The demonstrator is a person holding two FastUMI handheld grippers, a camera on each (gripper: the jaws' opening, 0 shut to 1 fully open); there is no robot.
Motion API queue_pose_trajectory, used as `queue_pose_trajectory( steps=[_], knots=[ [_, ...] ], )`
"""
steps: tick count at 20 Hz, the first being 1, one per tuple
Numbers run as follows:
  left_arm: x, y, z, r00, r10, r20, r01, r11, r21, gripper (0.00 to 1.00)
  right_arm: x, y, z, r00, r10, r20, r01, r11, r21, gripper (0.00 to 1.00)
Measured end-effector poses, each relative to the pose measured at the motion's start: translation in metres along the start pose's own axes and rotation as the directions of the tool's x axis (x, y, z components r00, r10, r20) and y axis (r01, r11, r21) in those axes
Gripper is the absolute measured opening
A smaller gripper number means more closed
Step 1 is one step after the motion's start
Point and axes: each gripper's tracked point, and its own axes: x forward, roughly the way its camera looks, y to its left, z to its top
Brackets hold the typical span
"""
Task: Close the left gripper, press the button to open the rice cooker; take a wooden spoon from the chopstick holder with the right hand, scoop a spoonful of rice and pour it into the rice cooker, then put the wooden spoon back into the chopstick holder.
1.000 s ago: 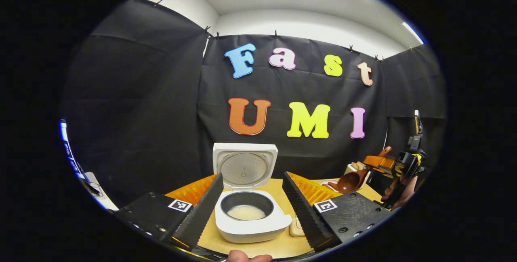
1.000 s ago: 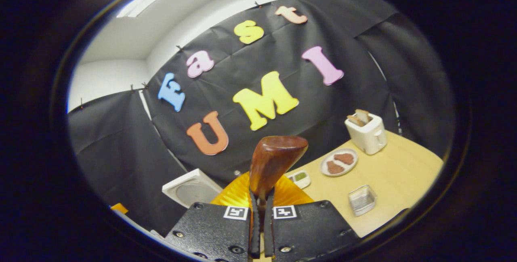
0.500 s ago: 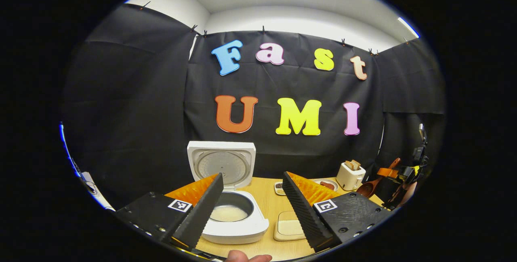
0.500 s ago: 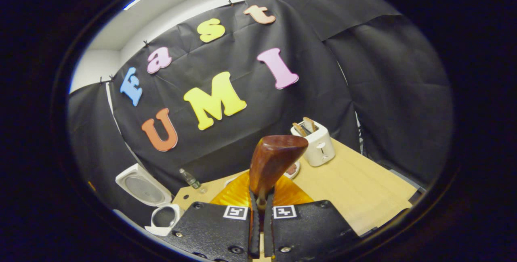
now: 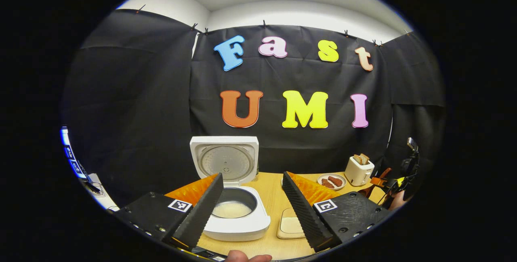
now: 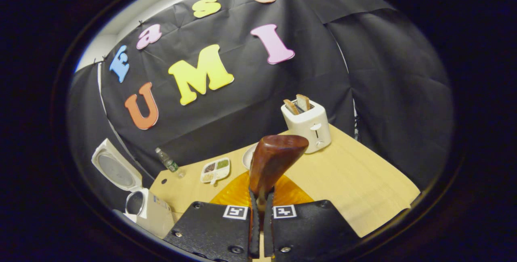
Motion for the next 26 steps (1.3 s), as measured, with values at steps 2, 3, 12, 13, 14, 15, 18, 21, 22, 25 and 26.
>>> queue_pose_trajectory(
  steps=[2,3,12,13,14,15,18,21,22,25,26],
  knots=[
    [-0.002,-0.004,-0.008,0.999,-0.001,-0.036,0.000,1.000,-0.029,0.94,0.011,-0.002,-0.014,1.000,0.002,-0.015,-0.003,1.000,-0.030,0.10],
    [-0.003,-0.004,-0.008,0.999,0.005,-0.040,-0.006,1.000,-0.028,0.94,0.018,-0.003,-0.020,1.000,0.005,-0.023,-0.006,0.999,-0.037,0.10],
    [-0.004,0.004,-0.015,0.996,0.051,-0.073,-0.050,0.999,0.007,0.94,0.050,-0.004,-0.060,0.998,0.029,-0.053,-0.033,0.996,-0.080,0.12],
    [-0.005,0.005,-0.016,0.996,0.056,-0.076,-0.055,0.998,0.011,0.94,0.052,-0.005,-0.063,0.998,0.027,-0.055,-0.031,0.996,-0.078,0.13],
    [-0.006,0.007,-0.016,0.995,0.061,-0.079,-0.060,0.998,0.015,0.94,0.053,-0.006,-0.065,0.998,0.027,-0.055,-0.031,0.997,-0.074,0.13],
    [-0.006,0.008,-0.016,0.995,0.065,-0.081,-0.064,0.998,0.017,0.94,0.054,-0.006,-0.065,0.998,0.029,-0.055,-0.033,0.997,-0.064,0.14],
    [-0.005,0.009,-0.014,0.994,0.072,-0.085,-0.071,0.997,0.012,0.94,0.054,-0.005,-0.069,0.998,0.031,-0.056,-0.033,0.999,-0.040,0.20],
    [-0.006,0.016,-0.006,0.995,0.081,-0.055,-0.080,0.997,0.019,0.94,0.049,0.000,-0.056,0.999,0.042,-0.026,-0.043,0.997,-0.065,0.31],
    [-0.006,0.020,-0.004,0.995,0.084,-0.048,-0.083,0.996,0.016,0.94,0.044,0.000,-0.052,0.999,0.039,-0.020,-0.040,0.996,-0.081,0.48],
    [-0.007,0.030,0.003,0.995,0.094,-0.025,-0.094,0.996,-0.009,0.94,0.024,0.003,-0.027,0.999,0.029,0.026,-0.026,0.994,-0.109,0.76],
    [-0.007,0.035,0.005,0.995,0.095,-0.015,-0.095,0.995,-0.018,0.94,0.017,0.004,-0.016,0.999,0.025,0.048,-0.019,0.992,-0.125,0.82]
  ],
)
